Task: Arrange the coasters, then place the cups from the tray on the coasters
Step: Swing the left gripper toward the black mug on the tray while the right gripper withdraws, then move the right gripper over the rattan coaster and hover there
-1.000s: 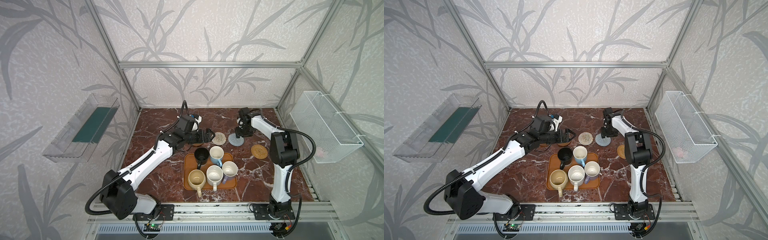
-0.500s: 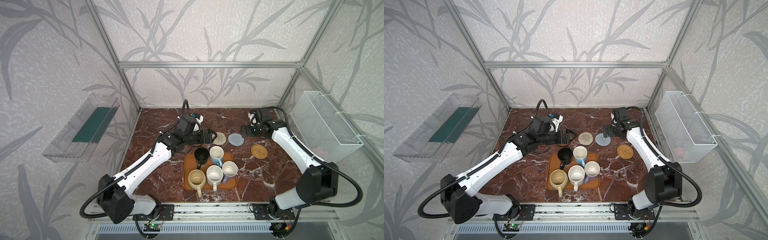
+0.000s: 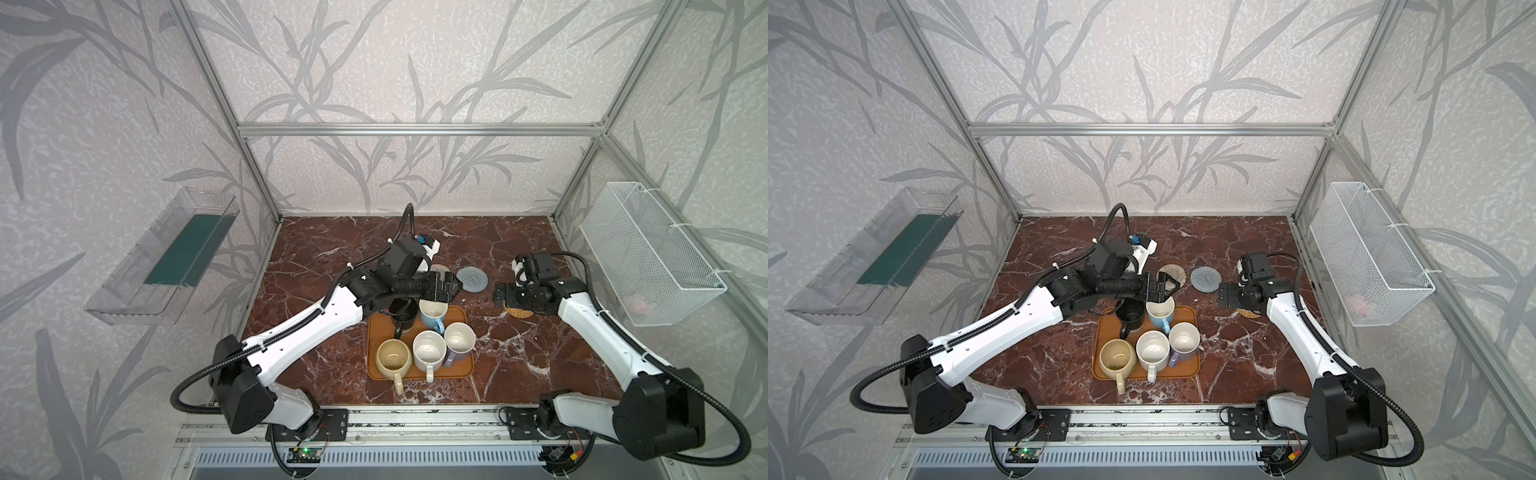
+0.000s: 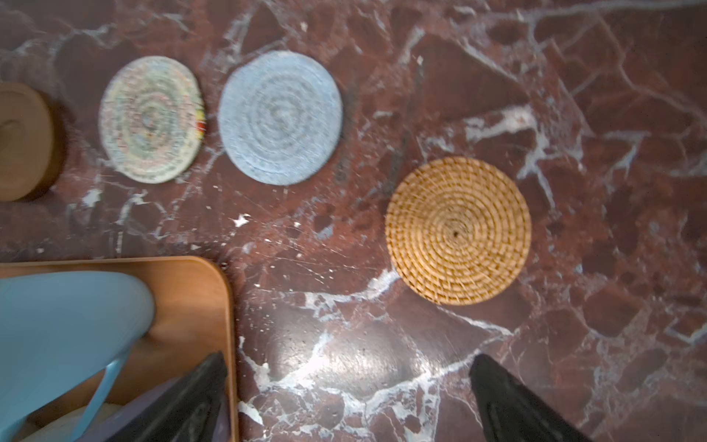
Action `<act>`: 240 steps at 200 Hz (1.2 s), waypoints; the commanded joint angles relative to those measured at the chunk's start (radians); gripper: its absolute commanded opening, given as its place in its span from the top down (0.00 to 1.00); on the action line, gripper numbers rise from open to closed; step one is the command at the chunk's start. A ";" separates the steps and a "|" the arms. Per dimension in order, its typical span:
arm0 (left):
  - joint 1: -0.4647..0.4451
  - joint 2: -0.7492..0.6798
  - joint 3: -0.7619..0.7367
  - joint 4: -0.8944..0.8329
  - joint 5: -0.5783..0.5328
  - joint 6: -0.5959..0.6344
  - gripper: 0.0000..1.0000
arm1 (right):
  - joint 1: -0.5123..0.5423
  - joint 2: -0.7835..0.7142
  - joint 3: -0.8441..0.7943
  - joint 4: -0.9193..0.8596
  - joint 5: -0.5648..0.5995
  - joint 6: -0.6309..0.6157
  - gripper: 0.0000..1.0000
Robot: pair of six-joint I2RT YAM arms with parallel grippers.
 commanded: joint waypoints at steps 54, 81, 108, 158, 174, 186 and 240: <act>-0.091 0.136 0.132 0.013 -0.171 0.020 0.01 | -0.108 0.117 -0.055 0.091 0.013 0.025 0.14; -0.101 0.182 0.163 0.008 -0.166 0.022 0.01 | -0.114 0.225 -0.024 0.080 0.039 0.007 0.22; -0.103 0.198 0.165 0.017 -0.155 0.022 0.01 | -0.114 0.297 0.004 0.076 0.035 -0.023 0.28; -0.103 0.203 0.157 0.037 -0.135 0.020 0.01 | -0.113 0.331 0.025 0.073 0.081 -0.040 0.35; -0.103 0.208 0.158 0.044 -0.125 0.017 0.01 | -0.112 0.355 0.042 0.069 0.087 -0.045 0.35; -0.103 0.207 0.156 0.047 -0.120 0.016 0.01 | -0.111 0.381 0.063 0.055 0.084 -0.049 0.36; -0.101 0.194 0.144 0.054 -0.120 0.016 0.01 | -0.097 0.468 0.121 0.027 0.090 -0.059 0.40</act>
